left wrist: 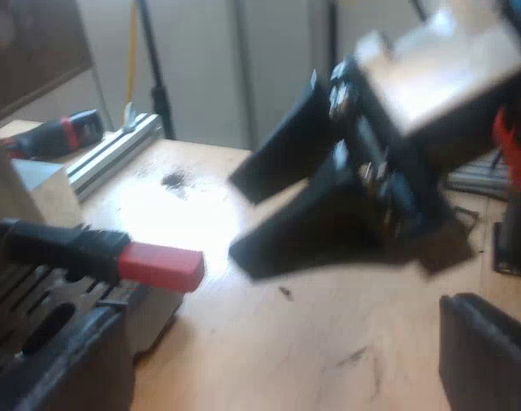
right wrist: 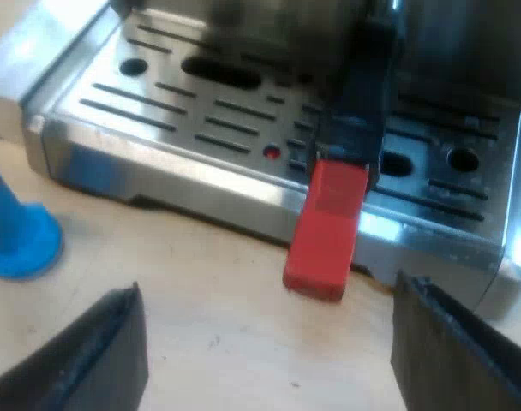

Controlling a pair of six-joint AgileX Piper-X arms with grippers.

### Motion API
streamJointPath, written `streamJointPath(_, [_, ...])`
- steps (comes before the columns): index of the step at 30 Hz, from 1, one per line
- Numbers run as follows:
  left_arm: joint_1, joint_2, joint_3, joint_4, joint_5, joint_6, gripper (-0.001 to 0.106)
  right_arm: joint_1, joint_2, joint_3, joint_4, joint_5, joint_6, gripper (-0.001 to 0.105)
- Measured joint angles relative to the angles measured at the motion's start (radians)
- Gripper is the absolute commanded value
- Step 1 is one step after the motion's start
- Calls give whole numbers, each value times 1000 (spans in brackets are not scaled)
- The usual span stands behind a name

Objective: Grind coffee beans and then tamp

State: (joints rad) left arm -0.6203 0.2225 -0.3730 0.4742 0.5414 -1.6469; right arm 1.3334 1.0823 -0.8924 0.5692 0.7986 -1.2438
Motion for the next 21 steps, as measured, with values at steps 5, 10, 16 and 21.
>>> streamJointPath(5, [0,-2,0,40,-38,0,74,-98,0,-88,58,-107,0,62])
streamJointPath(10, [0,-2,0,45,-61,0,74,-239,39,-151,122,-242,2,62])
streamJointPath(16, [0,-2,0,46,-88,0,74,-315,121,-186,129,-397,-3,62])
streamJointPath(21, [0,-2,0,46,-88,0,74,-319,164,-190,129,-445,-28,62])
